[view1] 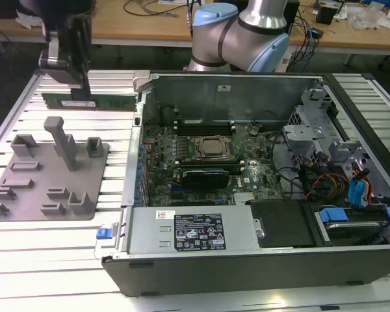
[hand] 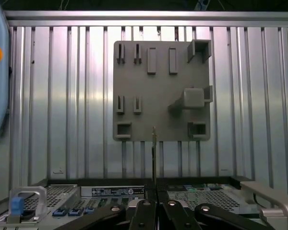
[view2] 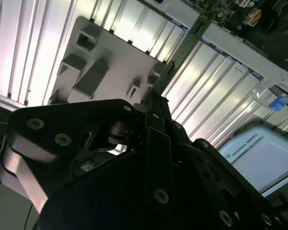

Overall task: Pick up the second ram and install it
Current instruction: 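Pick up the second ram and move it above second insertion slot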

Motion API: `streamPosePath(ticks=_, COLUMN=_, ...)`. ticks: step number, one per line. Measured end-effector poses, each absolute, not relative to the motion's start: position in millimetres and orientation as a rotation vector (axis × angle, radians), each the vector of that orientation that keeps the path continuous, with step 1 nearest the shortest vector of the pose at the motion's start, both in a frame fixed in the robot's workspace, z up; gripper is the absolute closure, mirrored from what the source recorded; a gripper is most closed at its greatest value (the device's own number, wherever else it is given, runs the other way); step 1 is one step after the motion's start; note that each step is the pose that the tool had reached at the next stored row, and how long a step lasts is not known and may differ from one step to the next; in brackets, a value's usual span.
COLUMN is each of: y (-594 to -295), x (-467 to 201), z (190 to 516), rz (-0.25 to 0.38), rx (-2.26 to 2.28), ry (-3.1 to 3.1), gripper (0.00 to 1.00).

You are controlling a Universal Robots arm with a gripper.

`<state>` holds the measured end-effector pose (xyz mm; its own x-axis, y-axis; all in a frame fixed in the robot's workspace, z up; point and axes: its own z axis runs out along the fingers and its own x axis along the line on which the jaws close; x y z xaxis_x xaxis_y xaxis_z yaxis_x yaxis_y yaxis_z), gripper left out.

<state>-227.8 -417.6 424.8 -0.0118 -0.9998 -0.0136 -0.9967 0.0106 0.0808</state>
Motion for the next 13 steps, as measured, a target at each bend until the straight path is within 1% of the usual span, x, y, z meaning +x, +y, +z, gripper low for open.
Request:
streamPosePath(ticks=9, y=-417.6, x=-185.3, z=421.8, rz=-0.106, rx=2.173, ry=-2.198, gripper=0.91)
streamPosePath(ticks=13, y=-417.6, x=-156.8, z=418.2, rz=-0.106, rx=2.173, ry=-2.198, gripper=0.91)
